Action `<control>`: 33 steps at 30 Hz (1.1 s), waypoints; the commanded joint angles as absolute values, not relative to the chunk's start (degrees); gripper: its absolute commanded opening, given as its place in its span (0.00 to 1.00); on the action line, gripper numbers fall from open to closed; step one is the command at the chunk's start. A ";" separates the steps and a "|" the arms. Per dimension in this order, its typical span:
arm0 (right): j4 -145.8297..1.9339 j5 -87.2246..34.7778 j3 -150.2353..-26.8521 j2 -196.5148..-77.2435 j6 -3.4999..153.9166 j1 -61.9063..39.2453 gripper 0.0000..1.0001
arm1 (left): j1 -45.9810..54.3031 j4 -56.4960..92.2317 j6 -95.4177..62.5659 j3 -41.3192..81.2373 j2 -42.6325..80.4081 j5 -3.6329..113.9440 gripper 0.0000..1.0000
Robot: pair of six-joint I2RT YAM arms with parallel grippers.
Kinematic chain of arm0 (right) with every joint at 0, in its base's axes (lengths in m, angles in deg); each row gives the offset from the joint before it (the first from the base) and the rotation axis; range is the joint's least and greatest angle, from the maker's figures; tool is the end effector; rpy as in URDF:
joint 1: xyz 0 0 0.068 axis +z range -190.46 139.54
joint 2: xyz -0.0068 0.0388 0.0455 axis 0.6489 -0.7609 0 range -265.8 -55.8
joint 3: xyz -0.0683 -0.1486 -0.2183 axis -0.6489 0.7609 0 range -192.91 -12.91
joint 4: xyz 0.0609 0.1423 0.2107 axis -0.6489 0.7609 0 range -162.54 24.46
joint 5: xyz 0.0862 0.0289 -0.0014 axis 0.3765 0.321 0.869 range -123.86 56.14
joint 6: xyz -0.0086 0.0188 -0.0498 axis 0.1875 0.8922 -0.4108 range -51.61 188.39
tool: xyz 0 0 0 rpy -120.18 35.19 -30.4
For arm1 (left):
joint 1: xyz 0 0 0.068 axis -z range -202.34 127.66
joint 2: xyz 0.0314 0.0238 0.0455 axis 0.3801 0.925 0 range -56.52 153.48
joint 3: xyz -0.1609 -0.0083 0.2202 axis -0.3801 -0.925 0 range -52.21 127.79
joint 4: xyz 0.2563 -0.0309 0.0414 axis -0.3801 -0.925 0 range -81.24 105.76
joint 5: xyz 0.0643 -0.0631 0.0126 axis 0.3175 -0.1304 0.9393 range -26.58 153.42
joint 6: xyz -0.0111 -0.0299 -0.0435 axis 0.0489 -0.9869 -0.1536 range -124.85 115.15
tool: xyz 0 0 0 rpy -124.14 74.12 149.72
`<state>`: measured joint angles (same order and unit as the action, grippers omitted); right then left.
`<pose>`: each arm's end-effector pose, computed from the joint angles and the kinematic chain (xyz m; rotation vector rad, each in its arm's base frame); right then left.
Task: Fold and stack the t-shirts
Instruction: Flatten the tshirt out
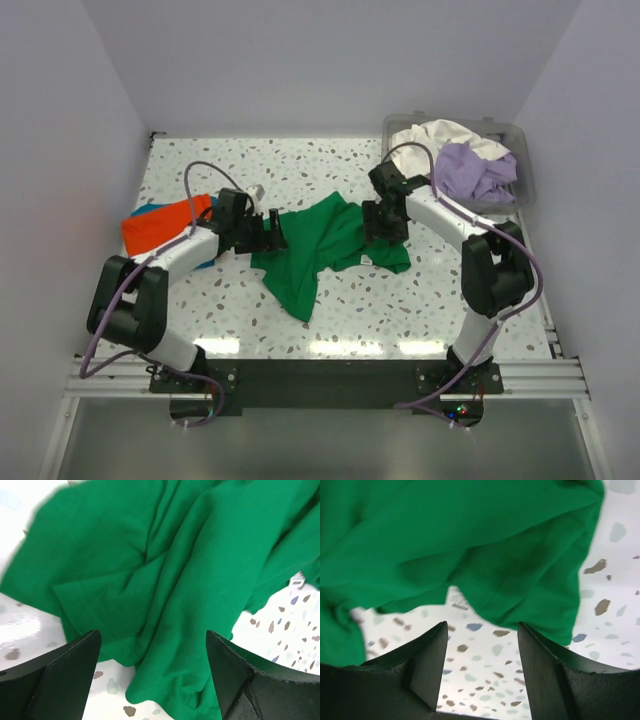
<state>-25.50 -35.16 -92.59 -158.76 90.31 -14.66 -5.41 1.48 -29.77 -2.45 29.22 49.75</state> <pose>0.3289 0.1581 0.2258 -0.0898 2.8123 0.1682 0.2878 -0.0964 0.1978 -0.0665 2.5113 -0.6049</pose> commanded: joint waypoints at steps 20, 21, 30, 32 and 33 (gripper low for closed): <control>-26.42 -47.93 -83.05 -163.47 92.83 -17.96 0.00 | -3.70 3.38 -22.09 4.65 45.35 49.96 0.00; -25.70 -48.10 -82.44 -162.33 92.65 -17.87 0.00 | -3.88 1.98 -21.46 6.74 45.35 52.32 0.00; -16.30 -53.98 -80.94 -154.50 90.81 -17.87 0.01 | -4.23 -3.39 -15.84 24.84 50.53 60.16 0.00; -15.33 -56.10 -80.76 -154.32 90.98 -18.04 0.01 | -4.23 -4.71 -15.57 27.58 52.46 62.09 0.00; -15.50 -56.27 -80.76 -154.32 90.98 -18.13 0.02 | -4.23 -5.32 -15.57 29.25 52.90 62.45 0.12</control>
